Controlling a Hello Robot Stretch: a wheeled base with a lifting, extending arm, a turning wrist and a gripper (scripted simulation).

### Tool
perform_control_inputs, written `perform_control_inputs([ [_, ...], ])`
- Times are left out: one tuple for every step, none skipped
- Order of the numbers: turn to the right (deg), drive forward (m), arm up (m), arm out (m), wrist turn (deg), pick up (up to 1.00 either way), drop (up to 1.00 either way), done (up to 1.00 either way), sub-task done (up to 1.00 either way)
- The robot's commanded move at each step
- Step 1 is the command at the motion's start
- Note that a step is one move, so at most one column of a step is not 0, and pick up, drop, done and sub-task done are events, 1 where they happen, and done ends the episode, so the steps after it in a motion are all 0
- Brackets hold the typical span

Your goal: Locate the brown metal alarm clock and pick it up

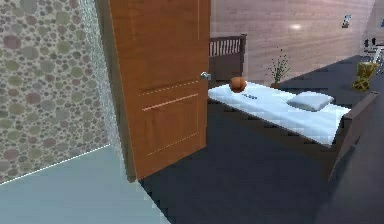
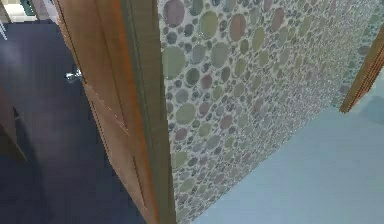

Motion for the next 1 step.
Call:
perform_control_inputs([
  [0.0, 0.25, 0.0, 0.0, 0.0, 0.0, 0.0, 0.0, 0.0],
])
